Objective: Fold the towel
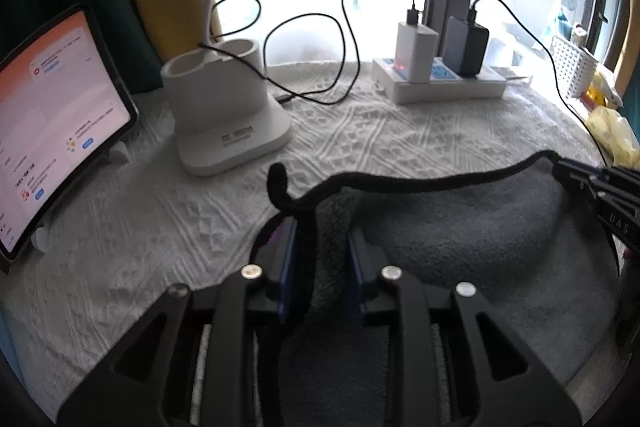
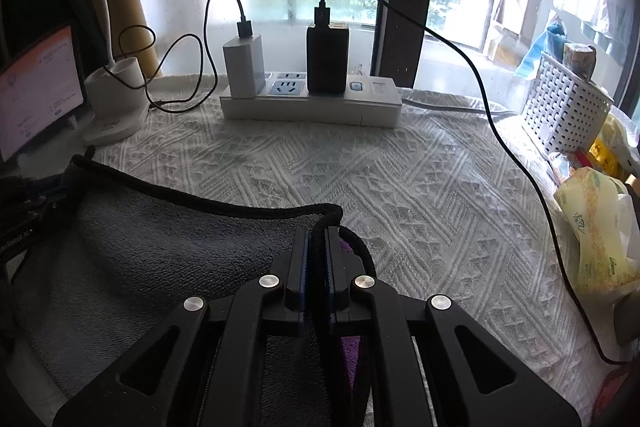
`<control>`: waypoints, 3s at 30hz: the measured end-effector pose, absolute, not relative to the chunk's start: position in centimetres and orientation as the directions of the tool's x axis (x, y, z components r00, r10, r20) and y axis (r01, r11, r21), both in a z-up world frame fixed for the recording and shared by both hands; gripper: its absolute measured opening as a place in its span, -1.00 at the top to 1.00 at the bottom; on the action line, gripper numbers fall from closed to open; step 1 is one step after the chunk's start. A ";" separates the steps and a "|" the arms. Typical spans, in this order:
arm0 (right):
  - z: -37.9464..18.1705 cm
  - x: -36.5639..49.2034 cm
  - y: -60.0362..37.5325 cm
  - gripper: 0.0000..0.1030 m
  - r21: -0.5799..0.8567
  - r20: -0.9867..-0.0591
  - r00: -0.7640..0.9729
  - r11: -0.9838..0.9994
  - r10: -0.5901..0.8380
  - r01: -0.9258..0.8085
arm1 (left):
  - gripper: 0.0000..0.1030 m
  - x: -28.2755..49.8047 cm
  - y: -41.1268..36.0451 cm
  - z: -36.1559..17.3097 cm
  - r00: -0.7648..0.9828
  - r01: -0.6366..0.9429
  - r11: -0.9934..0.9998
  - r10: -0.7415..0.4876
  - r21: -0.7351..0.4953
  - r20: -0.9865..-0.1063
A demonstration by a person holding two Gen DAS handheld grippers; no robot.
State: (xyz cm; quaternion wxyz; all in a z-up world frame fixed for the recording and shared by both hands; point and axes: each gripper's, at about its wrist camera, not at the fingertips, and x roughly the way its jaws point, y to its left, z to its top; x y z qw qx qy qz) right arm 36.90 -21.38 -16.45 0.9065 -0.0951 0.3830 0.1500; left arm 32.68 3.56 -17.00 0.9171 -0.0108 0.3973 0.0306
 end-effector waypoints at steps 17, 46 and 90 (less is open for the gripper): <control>-13.0 32.8 -22.0 0.18 -0.035 -0.685 0.698 0.948 0.209 -0.317 | -0.55 27.4 3.4 -13.1 0.760 -0.091 0.994 0.035 -0.053 -0.649; -8.7 22.9 -23.6 0.17 -0.043 -0.614 0.758 0.949 0.221 -0.312 | -0.64 17.1 2.1 -9.3 0.824 -0.036 0.995 -0.025 -0.096 -0.566; 3.0 5.6 -29.1 -0.33 -0.055 -0.303 0.924 0.963 0.234 -0.262 | -0.93 1.1 -0.5 1.1 0.978 -0.035 0.997 0.022 -0.062 -0.209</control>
